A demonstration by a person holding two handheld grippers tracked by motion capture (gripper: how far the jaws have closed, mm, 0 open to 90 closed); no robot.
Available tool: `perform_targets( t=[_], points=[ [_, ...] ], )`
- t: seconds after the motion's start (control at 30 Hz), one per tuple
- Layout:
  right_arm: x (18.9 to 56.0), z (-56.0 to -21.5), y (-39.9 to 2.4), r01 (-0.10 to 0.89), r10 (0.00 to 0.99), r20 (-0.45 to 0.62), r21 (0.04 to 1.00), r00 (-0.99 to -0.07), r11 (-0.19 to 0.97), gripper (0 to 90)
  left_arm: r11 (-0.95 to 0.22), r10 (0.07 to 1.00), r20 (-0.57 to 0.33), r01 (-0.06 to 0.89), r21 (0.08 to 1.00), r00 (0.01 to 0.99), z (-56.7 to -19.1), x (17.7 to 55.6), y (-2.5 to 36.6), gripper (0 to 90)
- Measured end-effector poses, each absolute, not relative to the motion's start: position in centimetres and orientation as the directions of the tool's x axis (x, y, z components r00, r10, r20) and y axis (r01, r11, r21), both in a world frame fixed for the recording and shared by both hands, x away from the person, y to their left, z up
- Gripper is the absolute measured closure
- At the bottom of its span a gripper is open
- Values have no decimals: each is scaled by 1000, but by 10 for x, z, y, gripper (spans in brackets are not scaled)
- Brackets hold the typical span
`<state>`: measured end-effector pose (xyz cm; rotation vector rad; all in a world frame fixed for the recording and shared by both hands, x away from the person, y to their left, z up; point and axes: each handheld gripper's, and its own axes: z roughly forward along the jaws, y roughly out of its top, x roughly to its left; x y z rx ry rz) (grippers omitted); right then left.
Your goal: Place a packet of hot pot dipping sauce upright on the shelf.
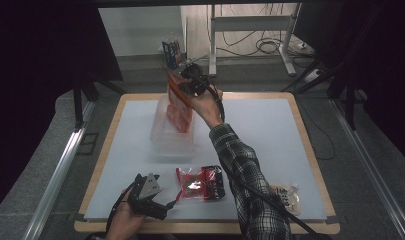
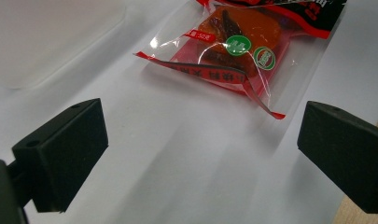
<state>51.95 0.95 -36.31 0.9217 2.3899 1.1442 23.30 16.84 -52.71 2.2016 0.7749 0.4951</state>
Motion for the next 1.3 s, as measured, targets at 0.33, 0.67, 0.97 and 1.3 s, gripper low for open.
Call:
perform_targets(
  t=[0.33,0.67,0.97,1.3],
  points=[
    [527,-385,0,415,687,-84,742,-721,526,879,-552,658,111,378,743,744,-528,233,167,16],
    [526,-366,-12,374,676,-112,762,-728,529,399,-540,667,100,386,747,739,-527,234,167,13],
    [518,-362,-28,317,633,-151,763,-760,563,102,-517,681,70,411,751,729,-526,235,169,13],
    [504,-363,-48,322,620,-128,763,-774,561,24,-499,701,39,450,741,713,-527,236,168,21]
  ],
)
